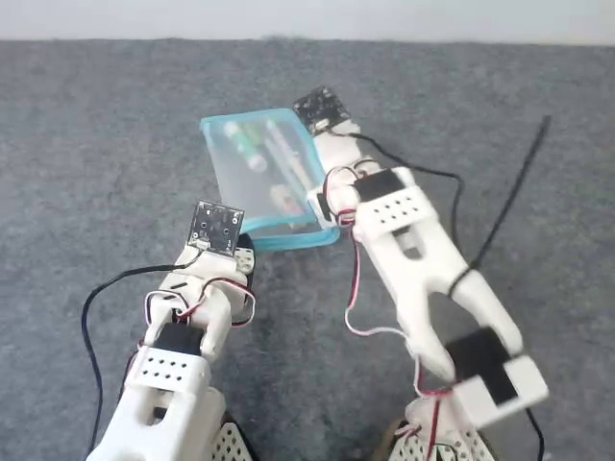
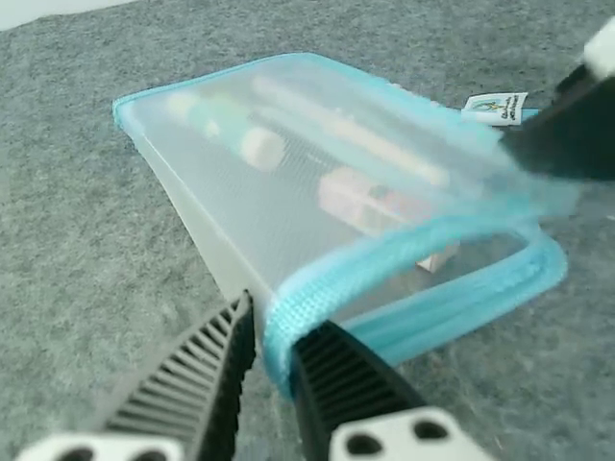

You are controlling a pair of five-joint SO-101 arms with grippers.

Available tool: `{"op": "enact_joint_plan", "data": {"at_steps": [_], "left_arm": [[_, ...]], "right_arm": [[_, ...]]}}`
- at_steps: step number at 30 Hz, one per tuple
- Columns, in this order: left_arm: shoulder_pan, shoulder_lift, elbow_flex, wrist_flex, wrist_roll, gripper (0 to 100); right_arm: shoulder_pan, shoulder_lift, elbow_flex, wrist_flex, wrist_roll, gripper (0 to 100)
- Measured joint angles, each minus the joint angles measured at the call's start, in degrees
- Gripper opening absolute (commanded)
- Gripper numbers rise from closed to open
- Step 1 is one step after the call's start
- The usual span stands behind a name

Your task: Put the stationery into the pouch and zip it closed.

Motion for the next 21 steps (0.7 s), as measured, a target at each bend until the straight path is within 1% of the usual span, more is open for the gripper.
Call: {"op": "enact_joint_plan", "data": {"at_steps": [9,18,21], "left_arm": [[0.0,0.0,0.0,0.0,0.0,1],[-0.3,0.0,0.0,0.0,0.0,1],[-1.4,0.0,-0.4,2.5,0.0,1]], "right_arm": [[-0.3,7.1,0.0,-2.0,-0.2,18.1],[-1.1,7.4,-0.1,-2.0,-0.4,18.0],[-1.1,7.4,-0.1,-2.0,-0.4,18.0]]}}
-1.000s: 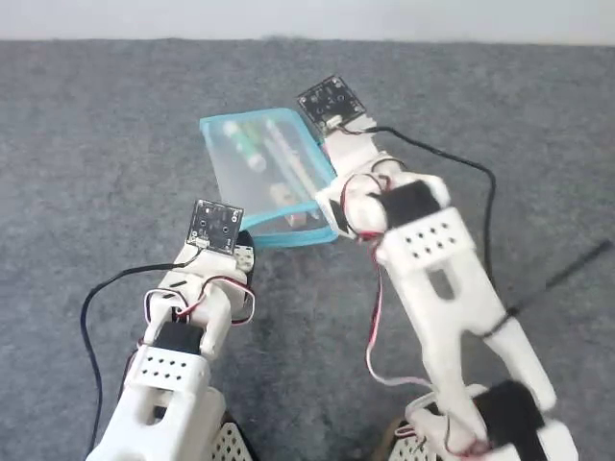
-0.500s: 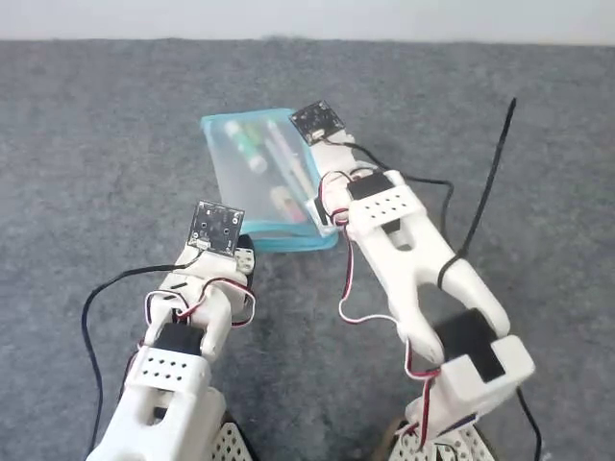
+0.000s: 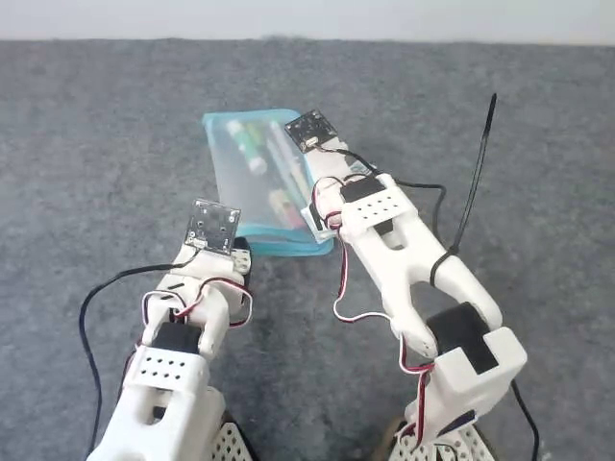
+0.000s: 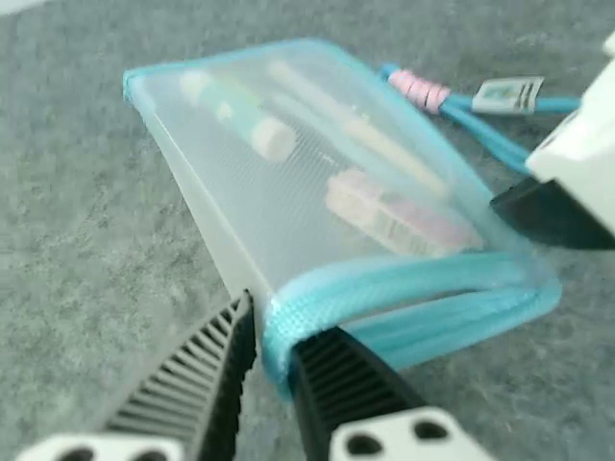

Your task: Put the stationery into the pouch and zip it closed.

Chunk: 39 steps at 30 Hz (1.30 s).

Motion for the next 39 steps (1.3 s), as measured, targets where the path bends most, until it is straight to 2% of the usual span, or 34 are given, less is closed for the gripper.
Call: {"op": "enact_joint_plan", "data": {"at_steps": [5,13,16,30,39], "left_arm": [[-0.8,0.0,-2.1,6.1,0.0,1],[-1.1,0.0,-2.1,4.7,0.3,1],[-1.1,0.0,-2.1,4.7,0.0,1],[-1.1,0.0,-2.1,4.7,0.0,1],[-1.1,0.0,-2.1,4.6,0.0,1]], "right_arm": [[0.4,-0.4,-0.2,1.8,-0.1,18.0],[8.7,-3.3,-10.0,12.3,0.0,18.4],[9.3,-1.8,-14.8,13.1,1.7,18.4],[8.3,29.8,-46.3,13.7,4.5,18.4],[7.3,43.7,-57.9,13.7,4.6,17.4]]}}
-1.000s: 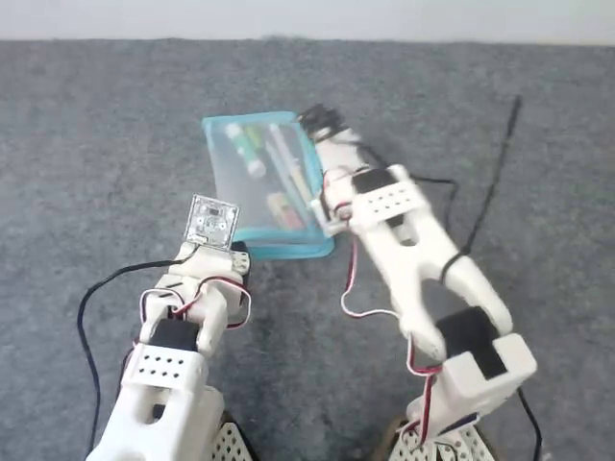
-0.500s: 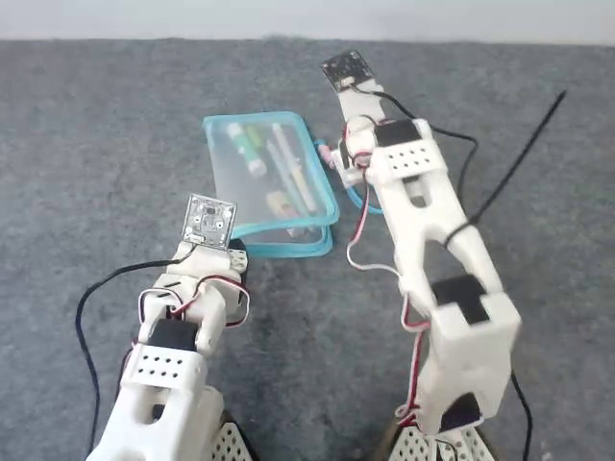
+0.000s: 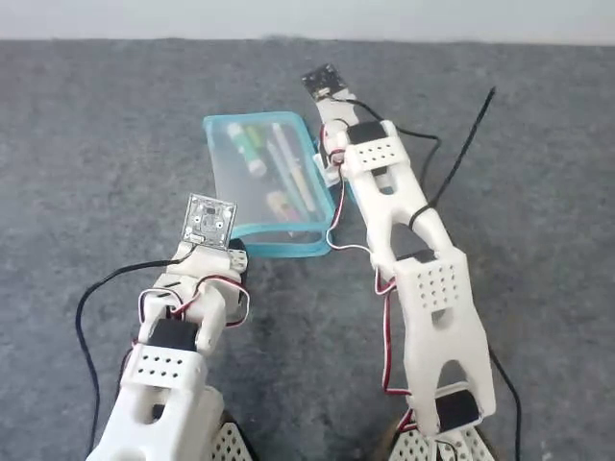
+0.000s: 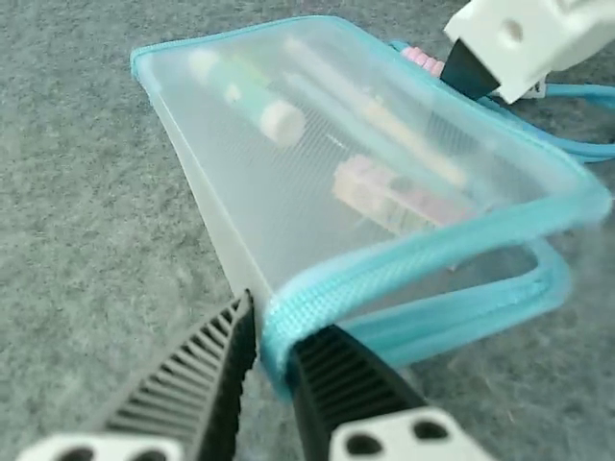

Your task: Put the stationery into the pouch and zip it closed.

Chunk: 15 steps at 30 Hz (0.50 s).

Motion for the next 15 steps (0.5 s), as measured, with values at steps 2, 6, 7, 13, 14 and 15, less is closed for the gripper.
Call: {"op": "enact_joint_plan", "data": {"at_steps": [2,6,7,13,14,15], "left_arm": [[0.0,0.0,0.1,-0.6,0.0,1],[0.0,0.0,0.1,-1.4,0.3,1],[0.0,0.0,0.1,-1.4,0.3,1],[0.0,0.0,0.1,-1.4,0.3,1],[0.0,0.0,0.1,-1.4,0.3,1],[0.0,0.0,0.1,-1.4,0.3,1]], "right_arm": [[0.0,1.0,-0.9,0.0,0.0,11.9],[0.6,1.6,-1.8,-0.4,0.1,2.2],[1.1,1.6,-1.8,-0.4,0.1,3.4],[2.4,1.7,-2.3,4.1,0.0,0.6],[2.5,1.7,-2.7,5.5,0.0,0.6],[2.5,1.7,-3.3,6.9,0.0,0.6]]}}
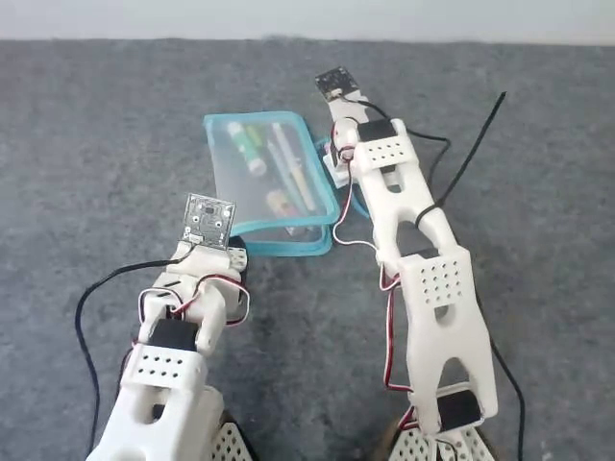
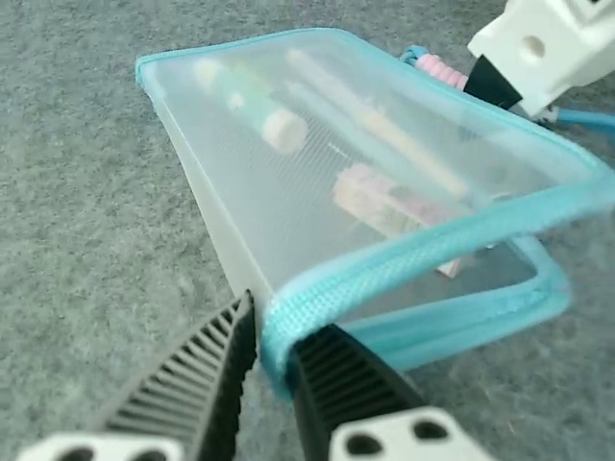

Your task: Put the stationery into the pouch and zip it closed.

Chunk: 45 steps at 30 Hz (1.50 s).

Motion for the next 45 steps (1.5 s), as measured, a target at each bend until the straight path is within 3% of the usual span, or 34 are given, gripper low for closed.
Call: {"op": "enact_joint_plan", "data": {"at_steps": [8,25,37,45], "left_arm": [[0.0,0.0,0.0,0.0,0.0,1],[-0.2,0.0,0.0,0.0,-0.2,1],[-1.8,0.1,0.0,0.0,-0.2,1],[-1.8,0.1,0.0,-1.8,0.0,1]], "right_arm": [[0.6,0.9,-5.7,13.2,0.1,0.6],[3.0,-2.7,-5.8,21.3,0.1,0.6],[3.8,-17.5,-5.8,31.3,0.1,0.6],[3.9,-29.0,-5.7,31.9,0.1,0.6]]}}
